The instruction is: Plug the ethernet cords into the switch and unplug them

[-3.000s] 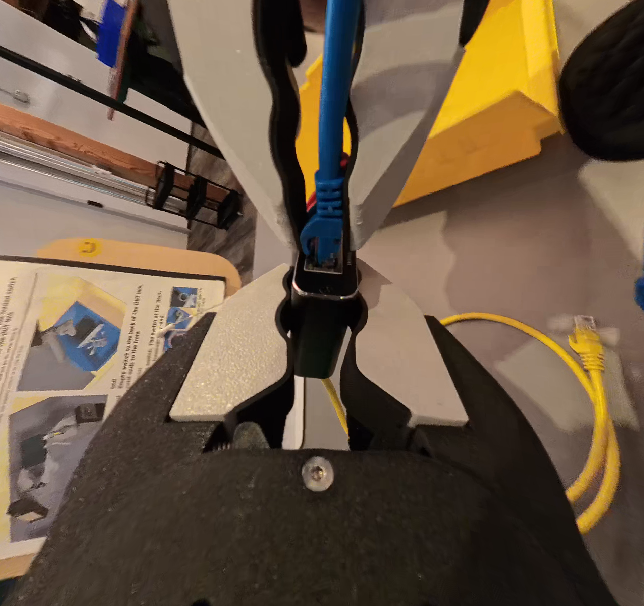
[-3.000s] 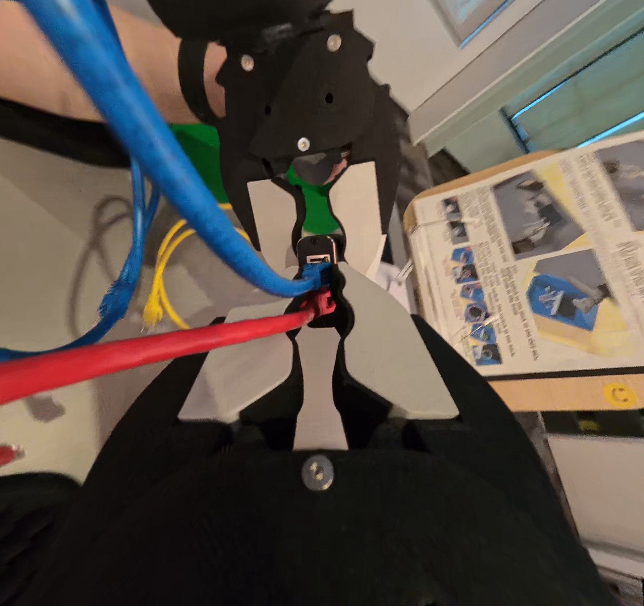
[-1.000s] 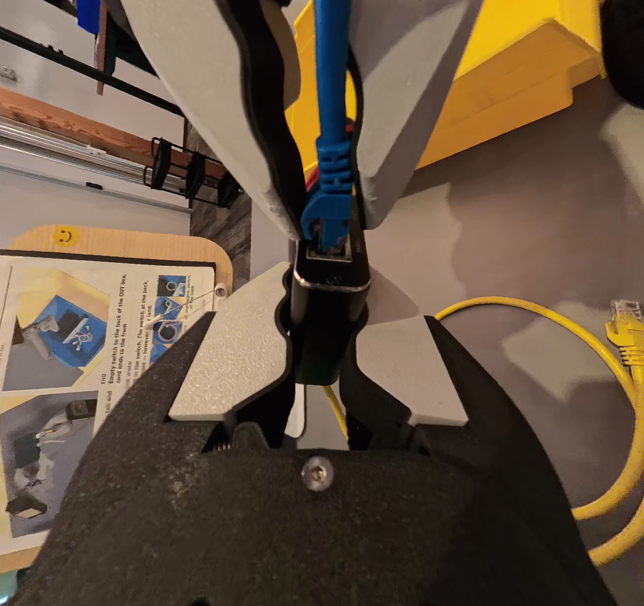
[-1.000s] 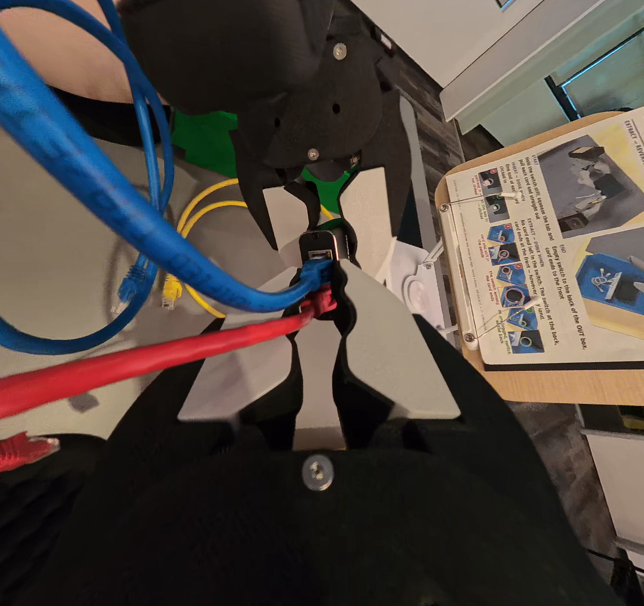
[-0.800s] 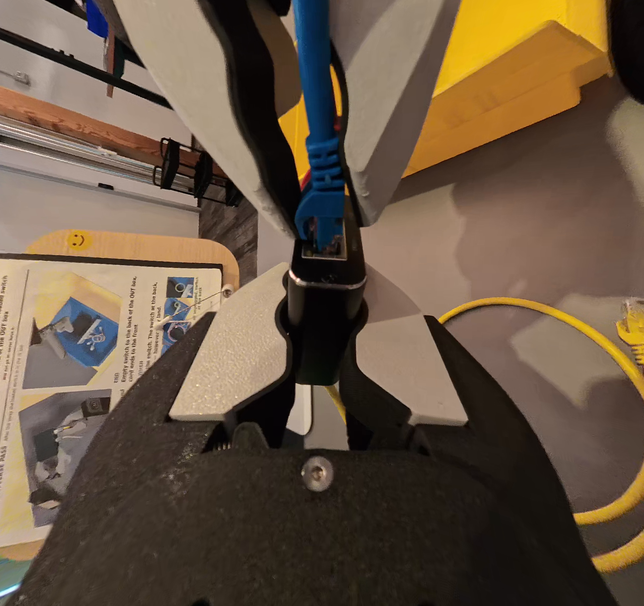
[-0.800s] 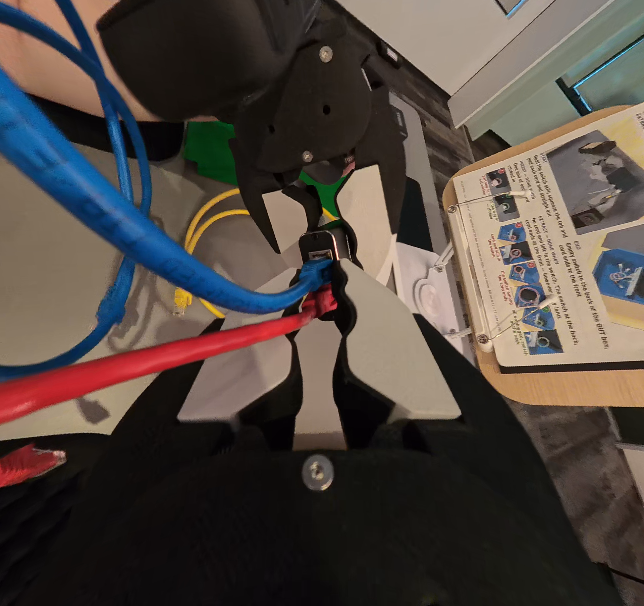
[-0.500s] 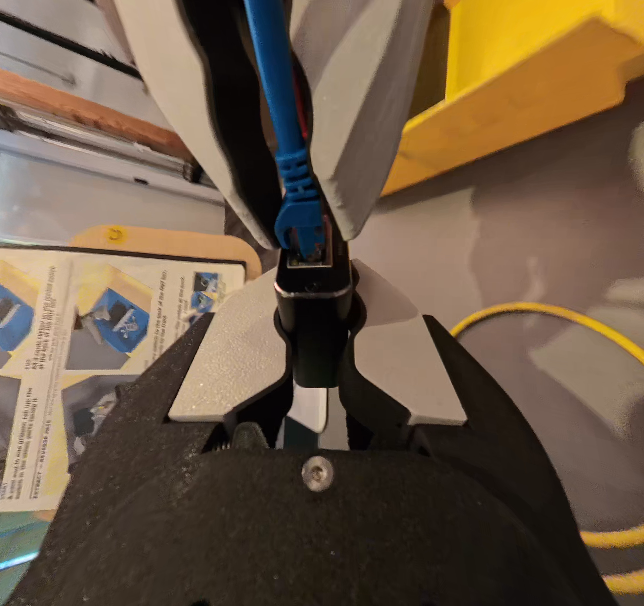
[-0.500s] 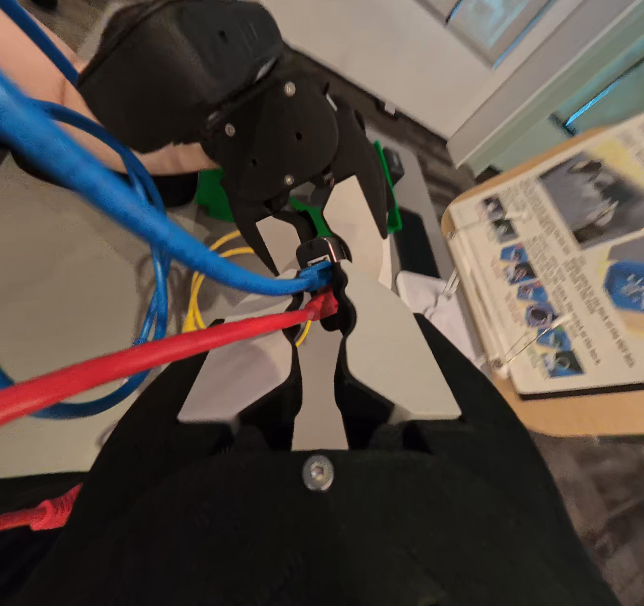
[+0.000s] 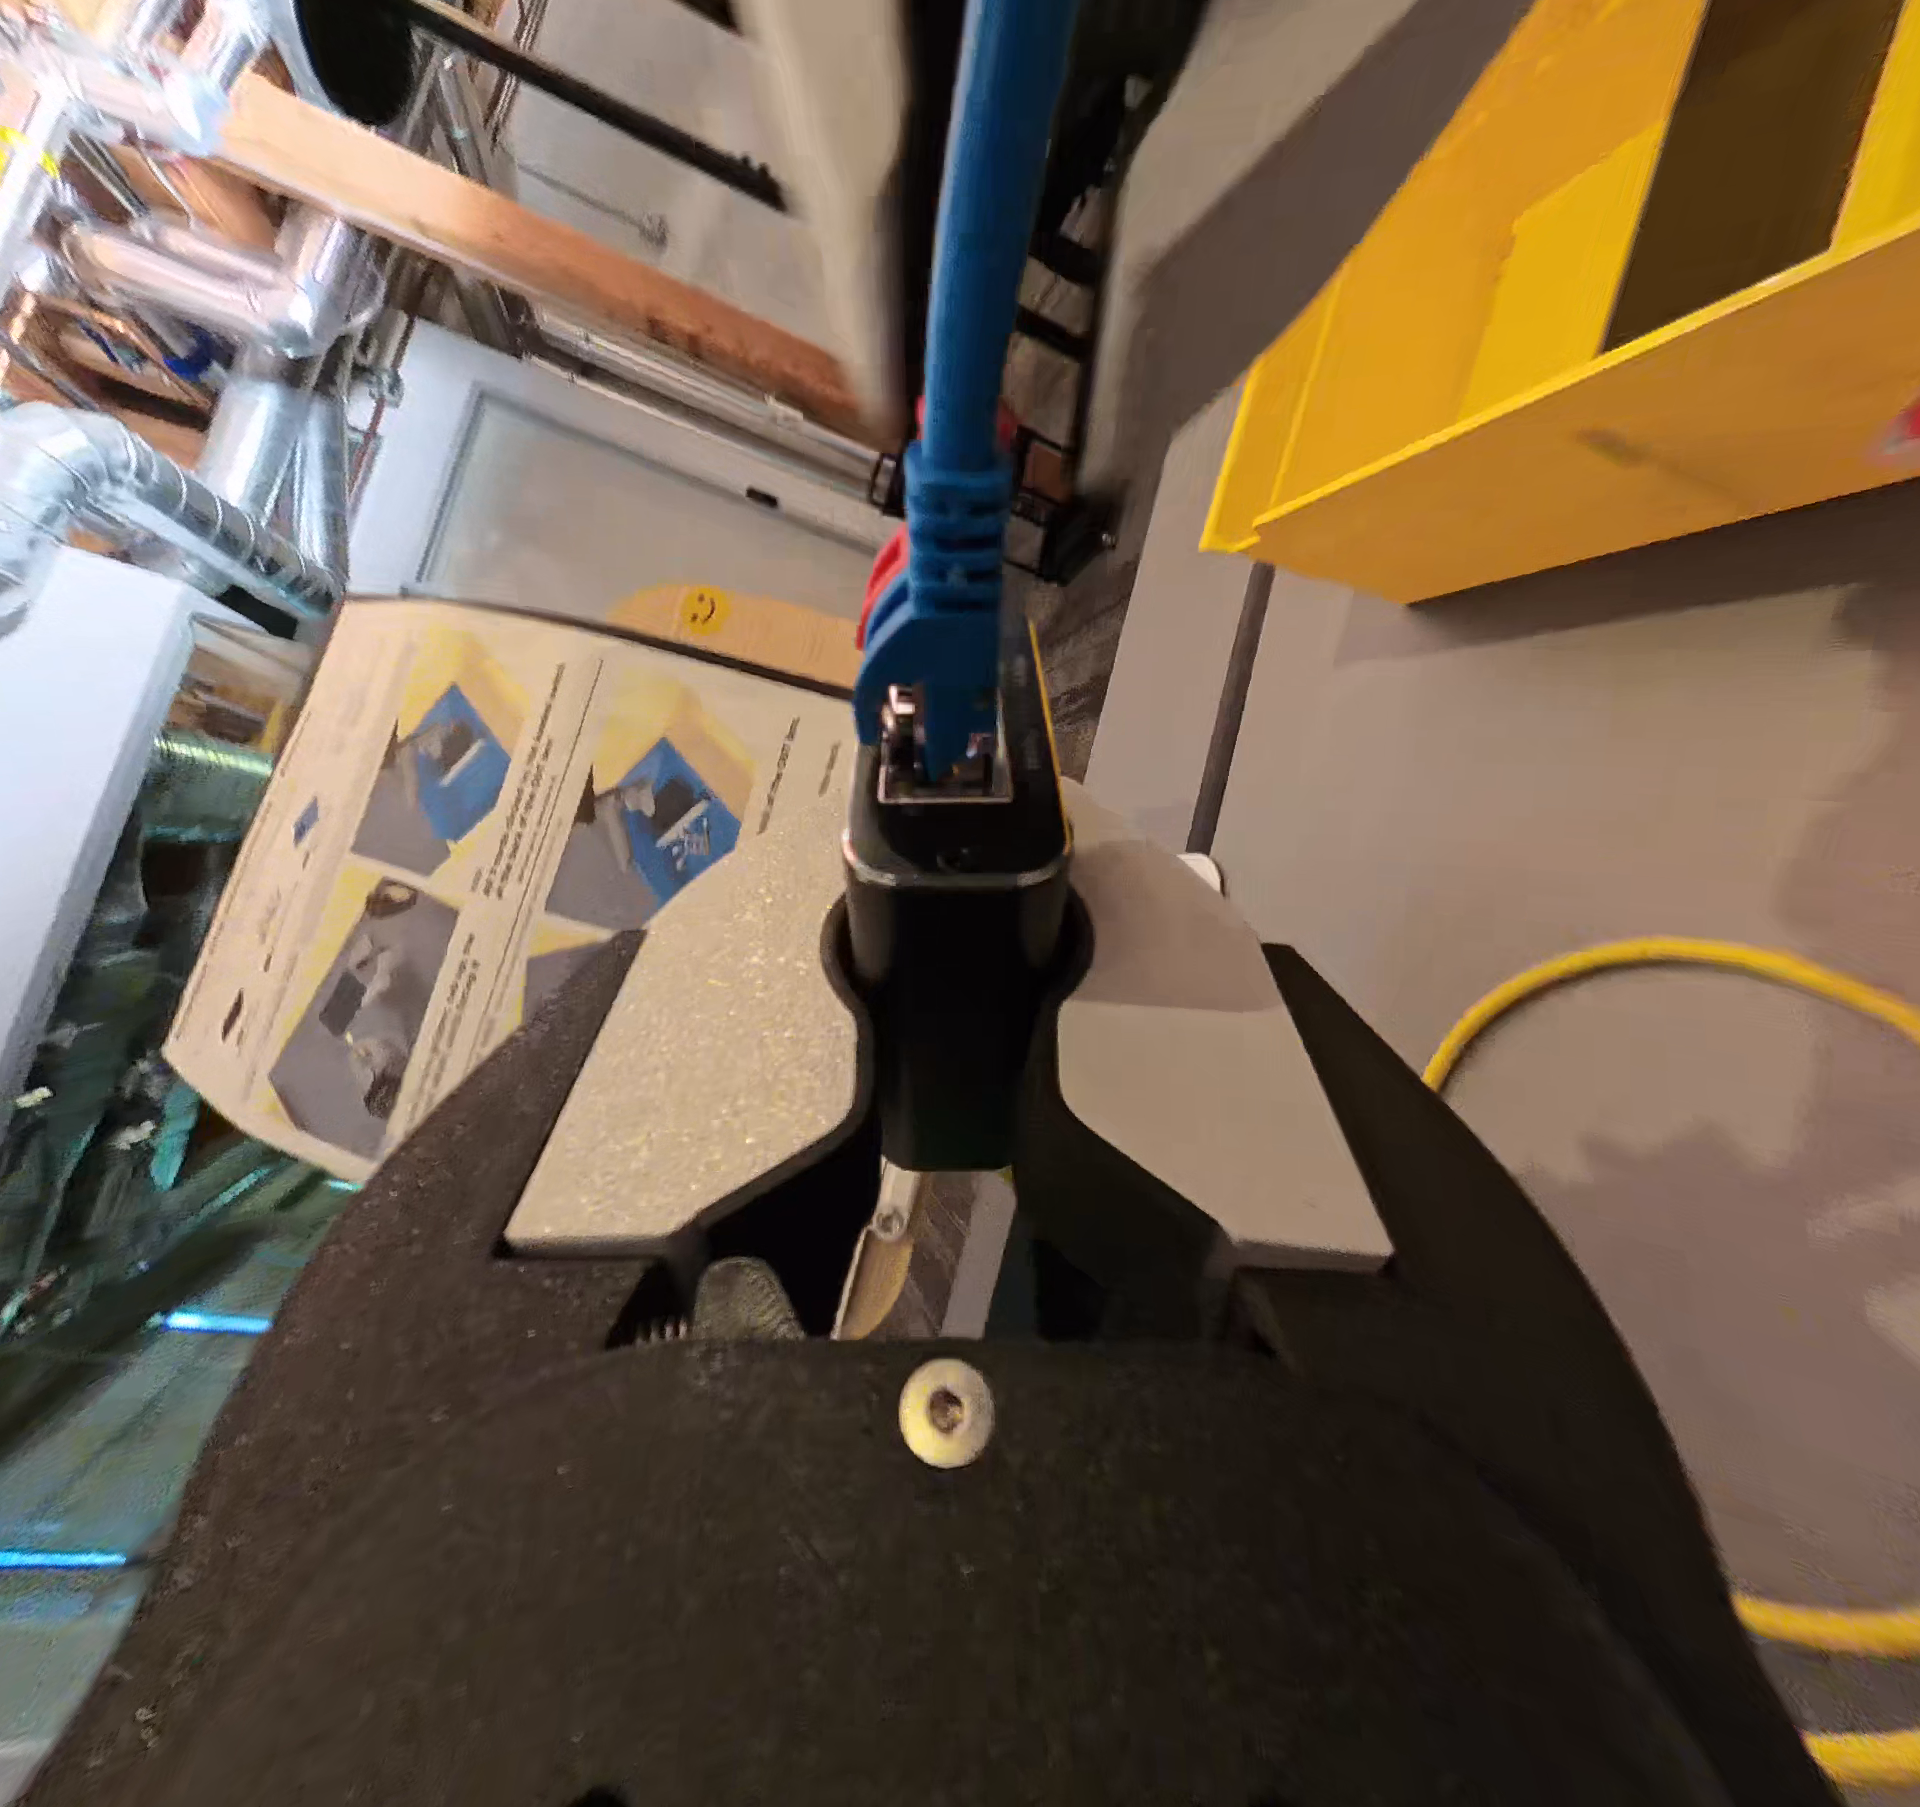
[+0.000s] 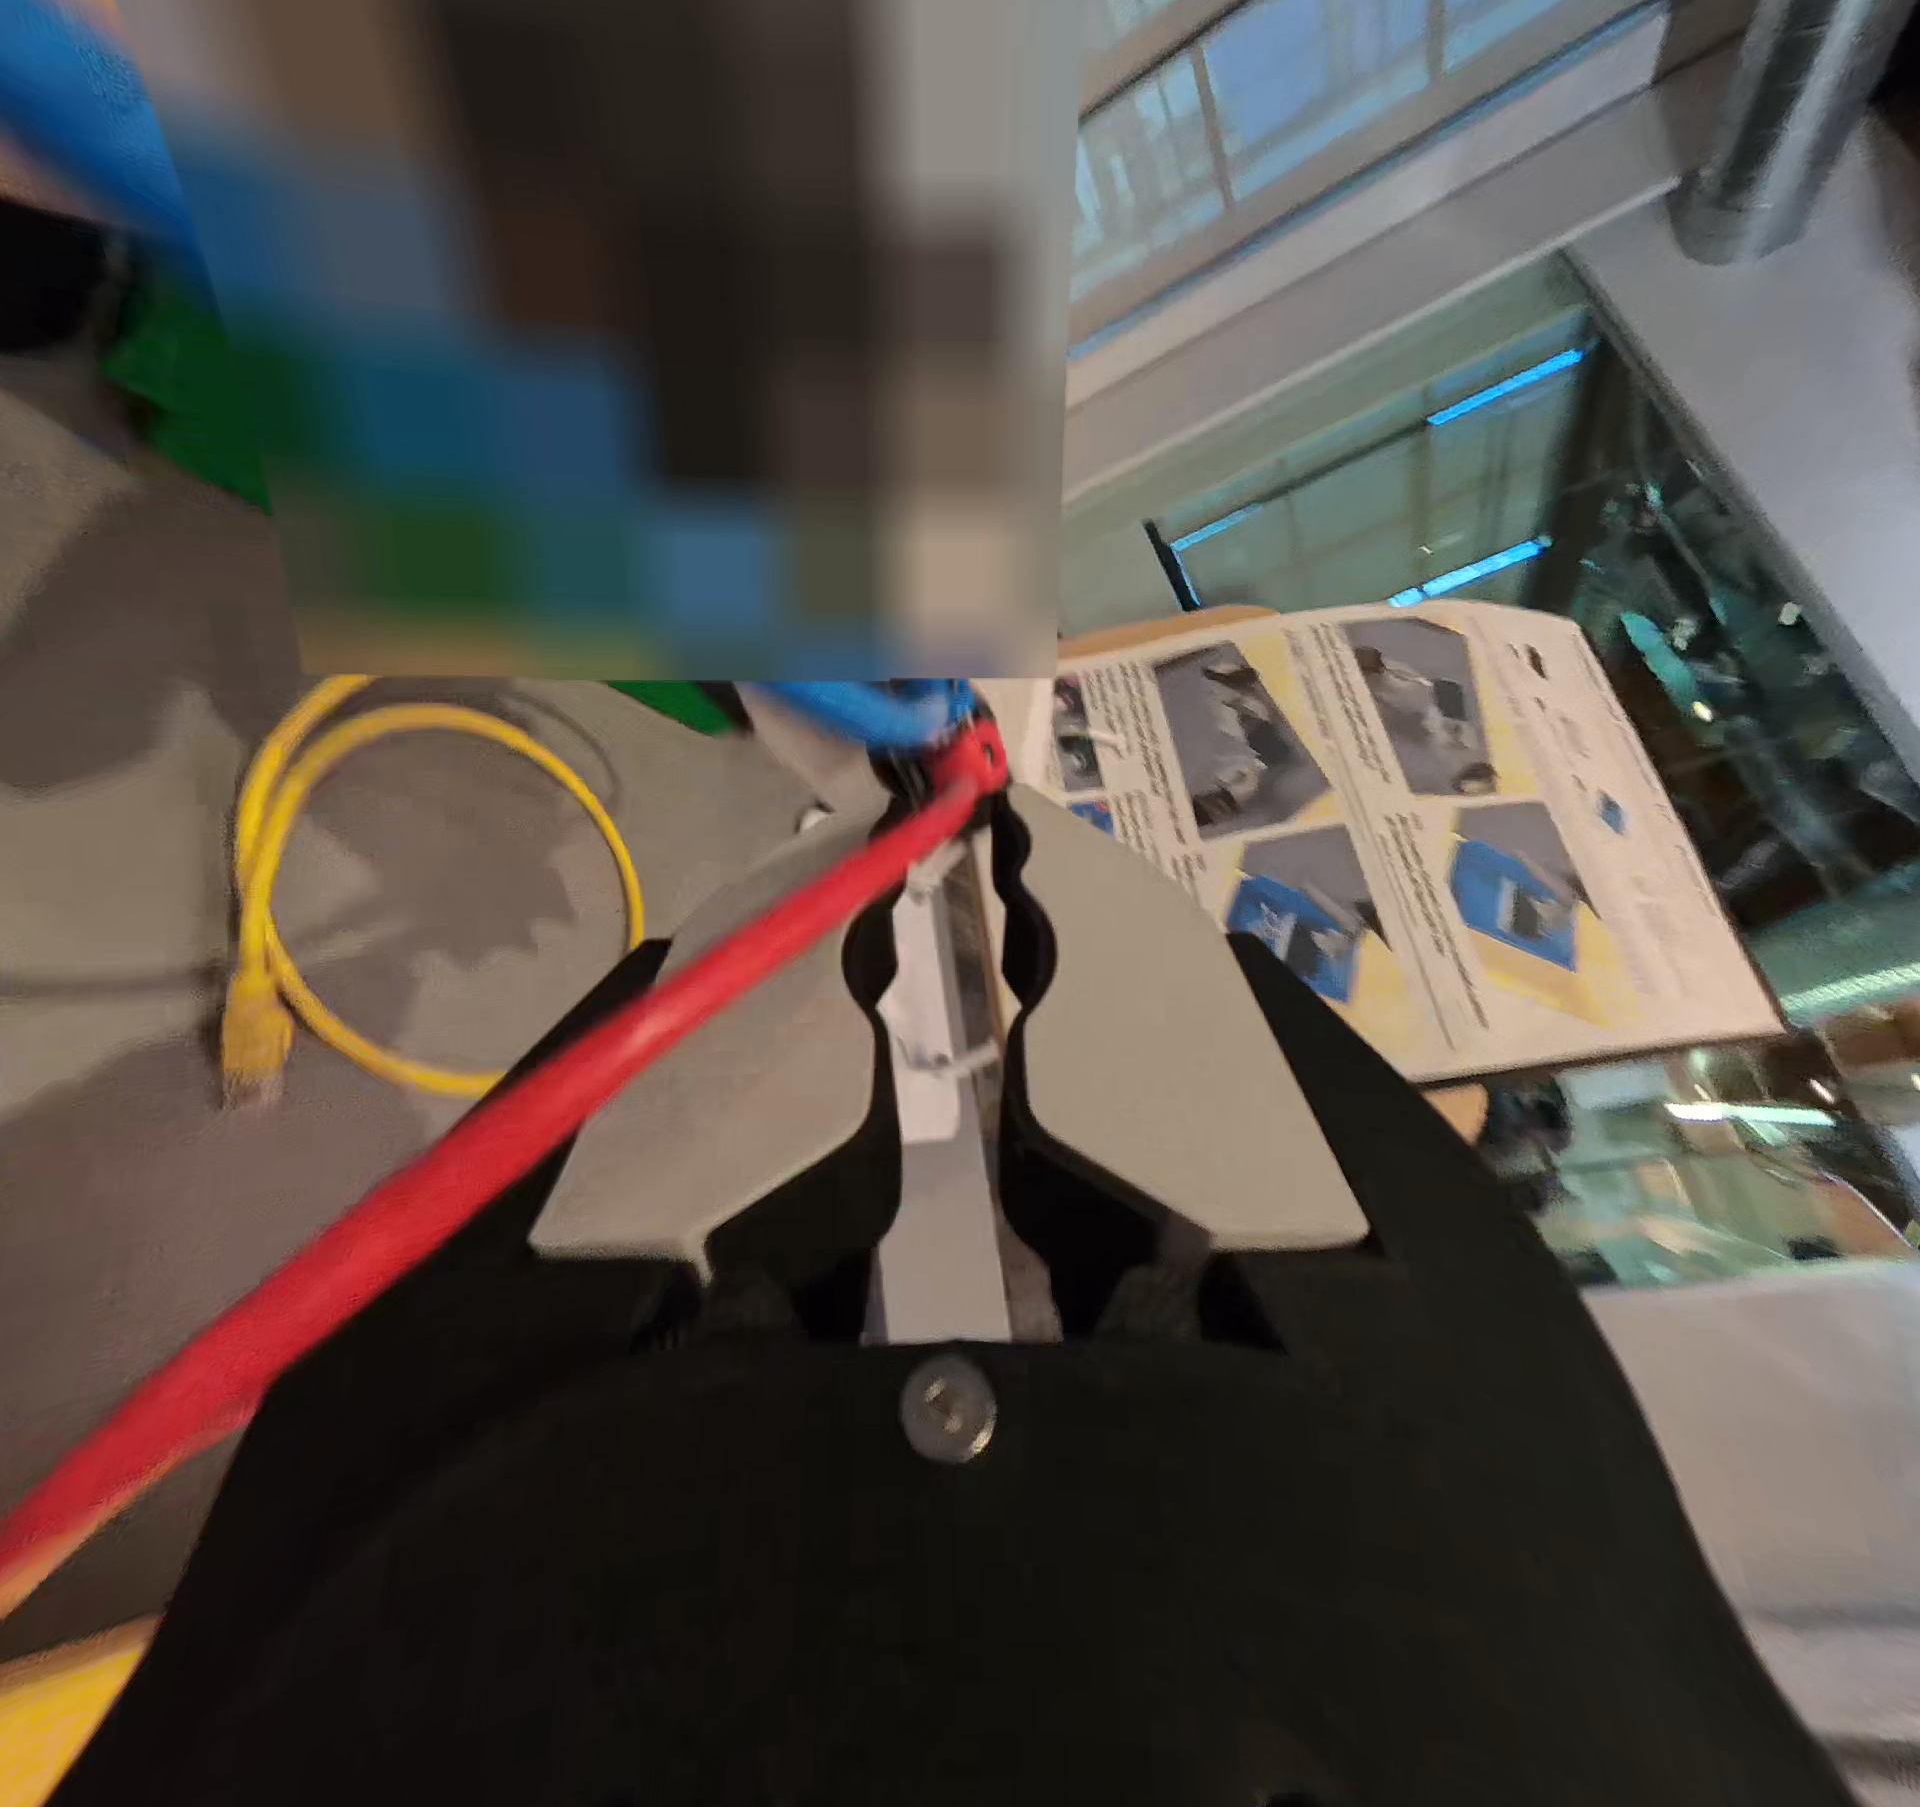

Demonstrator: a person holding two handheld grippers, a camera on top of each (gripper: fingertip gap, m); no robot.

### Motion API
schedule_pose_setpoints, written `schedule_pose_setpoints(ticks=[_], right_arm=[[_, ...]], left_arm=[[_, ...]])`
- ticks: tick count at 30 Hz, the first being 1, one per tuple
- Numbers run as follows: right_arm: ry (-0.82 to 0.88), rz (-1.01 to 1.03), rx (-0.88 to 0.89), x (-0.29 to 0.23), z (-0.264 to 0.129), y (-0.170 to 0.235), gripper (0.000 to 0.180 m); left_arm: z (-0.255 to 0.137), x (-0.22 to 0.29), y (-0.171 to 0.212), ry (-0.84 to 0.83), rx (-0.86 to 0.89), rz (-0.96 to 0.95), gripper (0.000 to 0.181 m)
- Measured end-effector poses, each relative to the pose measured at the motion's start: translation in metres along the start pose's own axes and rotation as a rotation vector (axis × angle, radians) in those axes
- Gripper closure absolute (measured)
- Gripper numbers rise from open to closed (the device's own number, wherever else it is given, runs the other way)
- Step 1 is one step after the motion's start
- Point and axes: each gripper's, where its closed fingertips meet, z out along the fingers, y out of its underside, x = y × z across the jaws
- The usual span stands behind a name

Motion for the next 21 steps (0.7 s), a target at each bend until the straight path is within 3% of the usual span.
schedule_pose_setpoints(ticks=[4,8,13,17,21], right_arm=[[0.077,0.082,-0.070,0.020,-0.024,0.023,0.168],[0.037,0.126,0.038,0.020,-0.043,-0.009,0.163],[-0.101,0.131,-0.071,-0.005,-0.039,-0.038,0.150],[-0.050,0.084,-0.213,-0.002,-0.037,-0.030,0.147],[0.000,0.029,-0.247,0.001,-0.019,-0.036,0.145]], left_arm=[[-0.006,-0.014,0.028,0.006,-0.110,0.010,0.155],[-0.008,-0.019,0.033,-0.008,-0.118,0.027,0.155],[-0.010,-0.021,0.039,-0.011,-0.179,0.068,0.155],[-0.010,-0.022,0.039,-0.015,-0.190,0.060,0.155],[-0.010,-0.018,0.033,-0.003,-0.194,0.072,0.155]])
